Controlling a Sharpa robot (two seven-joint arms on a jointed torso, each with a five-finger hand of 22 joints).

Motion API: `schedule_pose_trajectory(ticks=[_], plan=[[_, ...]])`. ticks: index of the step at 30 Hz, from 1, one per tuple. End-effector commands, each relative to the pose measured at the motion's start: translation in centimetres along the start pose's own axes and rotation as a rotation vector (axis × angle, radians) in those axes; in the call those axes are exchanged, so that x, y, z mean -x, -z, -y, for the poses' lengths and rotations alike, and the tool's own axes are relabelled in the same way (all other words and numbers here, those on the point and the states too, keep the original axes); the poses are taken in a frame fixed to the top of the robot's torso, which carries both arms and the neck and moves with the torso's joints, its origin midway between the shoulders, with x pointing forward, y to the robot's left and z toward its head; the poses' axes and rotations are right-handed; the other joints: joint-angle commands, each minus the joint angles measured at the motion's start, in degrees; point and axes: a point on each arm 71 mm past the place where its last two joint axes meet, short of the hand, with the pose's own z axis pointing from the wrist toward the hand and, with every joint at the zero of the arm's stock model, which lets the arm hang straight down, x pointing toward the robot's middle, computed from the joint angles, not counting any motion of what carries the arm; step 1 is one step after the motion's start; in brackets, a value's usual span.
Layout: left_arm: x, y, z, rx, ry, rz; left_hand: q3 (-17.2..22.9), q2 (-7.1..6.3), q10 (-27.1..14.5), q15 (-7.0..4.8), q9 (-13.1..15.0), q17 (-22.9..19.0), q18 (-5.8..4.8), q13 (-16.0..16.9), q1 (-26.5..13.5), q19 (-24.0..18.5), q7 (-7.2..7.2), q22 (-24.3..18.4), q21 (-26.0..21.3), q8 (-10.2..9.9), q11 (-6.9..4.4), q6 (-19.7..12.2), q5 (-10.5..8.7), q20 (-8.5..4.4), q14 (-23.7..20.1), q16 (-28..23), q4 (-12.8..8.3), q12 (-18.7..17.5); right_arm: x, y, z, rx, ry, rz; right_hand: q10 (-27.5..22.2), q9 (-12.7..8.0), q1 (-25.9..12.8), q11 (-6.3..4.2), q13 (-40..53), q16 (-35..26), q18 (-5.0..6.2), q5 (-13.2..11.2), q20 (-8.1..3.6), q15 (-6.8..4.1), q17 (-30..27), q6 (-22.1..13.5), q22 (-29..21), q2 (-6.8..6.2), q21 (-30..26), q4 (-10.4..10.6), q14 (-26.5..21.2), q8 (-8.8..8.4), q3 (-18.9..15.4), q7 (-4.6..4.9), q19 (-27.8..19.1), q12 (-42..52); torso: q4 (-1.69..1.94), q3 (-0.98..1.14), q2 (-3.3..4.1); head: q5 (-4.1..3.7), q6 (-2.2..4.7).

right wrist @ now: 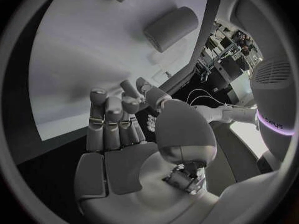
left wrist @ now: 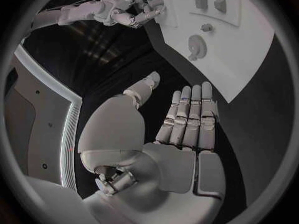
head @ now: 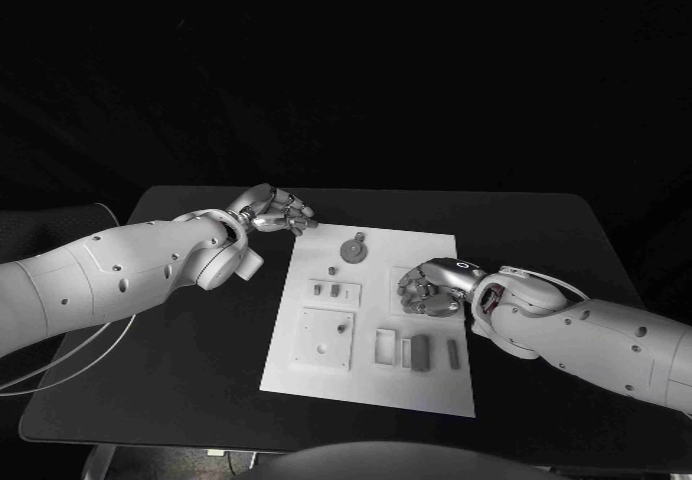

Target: Assemble the parts on the task board

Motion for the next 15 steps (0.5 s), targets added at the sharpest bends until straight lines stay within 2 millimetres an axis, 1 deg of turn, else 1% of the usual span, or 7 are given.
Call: schedule_pose_trajectory(ticks=[1, 4, 6, 10, 15], plan=[[-0.05, -0.04, 0.0, 0.008, 0.028, -0.01, 0.17, 0.32, 0.41, 0.32, -0.1, 0.08, 0.62, -0.06, -0.09, -0.41, 0.26, 0.09, -0.22, 0.16, -0.07, 0.14, -0.12, 0.15, -0.26, -0.4, 0.09, -0.29, -0.17, 0.0, 0.02, 0.006, 0.024, -0.02, 0.03, 0.23, -0.01, -0.63, -0.12, 0.33, 1.19, 0.36, -0.39, -0.73, -0.12, 2.0, 1.03, 1.03, 0.41, -0.25, -0.02, 0.68, 0.36, 0.22, -0.2, 0.15, 0.0, 0.0, -0.03, 0.07, -0.06], [0.01, -0.02, -0.05, 0.01, 0.028, -0.009, 0.14, 0.34, 0.39, 0.33, -0.12, 0.08, 0.61, -0.08, -0.15, -0.44, 0.27, 0.09, -0.25, 0.16, -0.05, 0.13, -0.13, 0.16, -0.3, -0.44, 0.13, -0.34, -0.18, 0.02, 0.05, 0.007, 0.029, -0.022, 0.22, 0.52, -0.08, -1.15, -0.23, 0.35, 1.19, 0.37, -0.39, -1.17, -0.16, 3.31, 1.06, 1.83, 0.5, -0.44, -0.03, 1.42, 0.45, -0.33, -0.28, 0.08, -0.03, 0.0, -0.04, 0.13, -0.1], [0.03, -0.02, -0.1, 0.014, 0.028, -0.011, 0.13, 0.35, 0.38, 0.34, -0.13, 0.08, 0.61, -0.08, -0.17, -0.46, 0.27, 0.1, -0.26, 0.16, -0.05, 0.12, -0.13, 0.17, -0.31, -0.45, 0.15, -0.36, -0.19, 0.0, 0.01, 0.008, 0.031, -0.022, 0.32, 0.64, -0.16, -1.36, -0.28, 0.36, 1.19, 0.37, -0.4, -1.36, -0.18, 3.84, 1.06, 2.03, 0.54, -0.48, -0.03, 1.71, 0.46, -0.54, -0.32, 0.04, -0.04, 0.02, -0.03, 0.16, -0.2], [0.1, -0.02, -0.18, 0.019, 0.028, -0.011, 0.13, 0.37, 0.37, 0.34, -0.15, 0.09, 0.61, -0.09, -0.19, -0.47, 0.27, 0.11, -0.27, 0.16, -0.04, 0.11, -0.13, 0.17, -0.33, -0.46, 0.16, -0.39, -0.17, -0.04, -0.06, 0.011, 0.034, -0.019, 0.4, 0.66, -0.42, -1.46, -0.32, 0.37, 1.19, 0.36, -0.4, -1.49, -0.21, 3.98, 1.06, 1.63, 0.59, -0.49, -0.02, 1.78, 0.32, -0.65, -0.34, -0.01, -0.07, 0.04, -0.02, 0.15, -0.14], [0.08, -0.03, -0.17, 0.018, 0.028, -0.011, 0.12, 0.37, 0.37, 0.35, -0.16, 0.09, 0.62, -0.1, -0.21, -0.47, 0.28, 0.12, -0.27, 0.15, -0.03, 0.09, -0.13, 0.17, -0.33, -0.47, 0.18, -0.42, -0.15, -0.05, -0.07, 0.012, 0.037, -0.014, 0.43, 0.66, -0.45, -1.49, -0.34, 0.38, 1.19, 0.37, -0.41, -1.52, -0.22, 3.96, 1.06, 1.49, 0.6, -0.49, -0.01, 1.77, 0.3, -0.67, -0.33, -0.02, -0.06, 0.02, -0.02, 0.15, -0.21]])
